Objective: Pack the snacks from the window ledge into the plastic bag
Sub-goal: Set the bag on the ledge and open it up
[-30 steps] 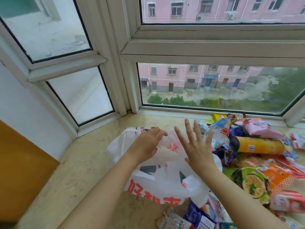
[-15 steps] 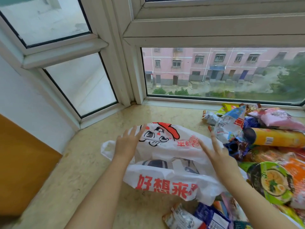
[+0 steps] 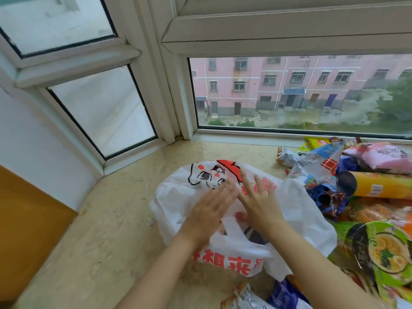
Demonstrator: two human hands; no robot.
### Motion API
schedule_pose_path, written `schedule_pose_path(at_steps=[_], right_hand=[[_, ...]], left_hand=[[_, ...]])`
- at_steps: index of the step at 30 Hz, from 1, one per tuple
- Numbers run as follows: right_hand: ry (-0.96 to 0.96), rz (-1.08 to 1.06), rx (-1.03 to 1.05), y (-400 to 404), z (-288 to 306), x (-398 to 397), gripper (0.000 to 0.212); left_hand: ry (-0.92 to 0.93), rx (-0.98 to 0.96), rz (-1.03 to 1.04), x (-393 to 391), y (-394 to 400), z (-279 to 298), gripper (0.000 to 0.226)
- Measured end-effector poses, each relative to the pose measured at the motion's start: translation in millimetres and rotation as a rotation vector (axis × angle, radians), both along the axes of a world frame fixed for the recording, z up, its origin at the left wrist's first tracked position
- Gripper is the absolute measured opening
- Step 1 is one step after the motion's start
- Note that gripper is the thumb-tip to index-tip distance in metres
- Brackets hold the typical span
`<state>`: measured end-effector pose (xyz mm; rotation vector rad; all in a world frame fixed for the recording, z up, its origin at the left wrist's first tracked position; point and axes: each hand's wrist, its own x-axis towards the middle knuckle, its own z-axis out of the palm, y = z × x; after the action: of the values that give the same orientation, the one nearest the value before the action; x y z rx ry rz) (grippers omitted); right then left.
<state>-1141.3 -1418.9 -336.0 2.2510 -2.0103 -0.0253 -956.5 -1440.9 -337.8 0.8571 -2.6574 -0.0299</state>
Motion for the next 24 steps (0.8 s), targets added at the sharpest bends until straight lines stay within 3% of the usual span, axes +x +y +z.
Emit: schedule_pose_path(at_steps=[2, 4, 7, 10, 12, 15, 21, 22, 24], right_hand=[[-0.067, -0.108, 0.01, -13, -5, -1, 0.112], [-0.125, -0.199, 0.007, -25, -9, -6, 0.107], [-0.118, -0.257, -0.001, -36, -10, -20, 0.098], [-0.155, -0.307, 0.009, -42, -6, -33, 0.09], [-0.212, -0.324, 0.032, -43, -2, -36, 0.084], [-0.232, -0.349, 0.087, -44, 5, -35, 0.076], [-0.128, -0.31, 0.207, -39, 11, -21, 0.069], [-0.092, -0.301, 0.212, -38, 10, -22, 0.068], [-0.044, -0.302, 0.22, -38, 7, -26, 0.068]], left_hand=[[-0.16, -0.05, -0.156, 8, 0, -22, 0.072], [-0.269, 0.07, -0.161, 10, 4, -32, 0.062], [-0.568, 0.577, 0.104, 12, 9, -31, 0.048], [-0.709, 0.74, 0.26, 10, 7, -27, 0.036], [-0.637, 0.837, 0.363, 6, 5, -17, 0.037], [-0.356, 0.909, 0.464, 6, 1, 1, 0.035], [0.595, 1.146, 0.705, 16, 39, 14, 0.009], [0.687, 1.122, 0.736, 18, 47, 14, 0.015], [0.668, 1.009, 0.721, 31, 60, 16, 0.018]])
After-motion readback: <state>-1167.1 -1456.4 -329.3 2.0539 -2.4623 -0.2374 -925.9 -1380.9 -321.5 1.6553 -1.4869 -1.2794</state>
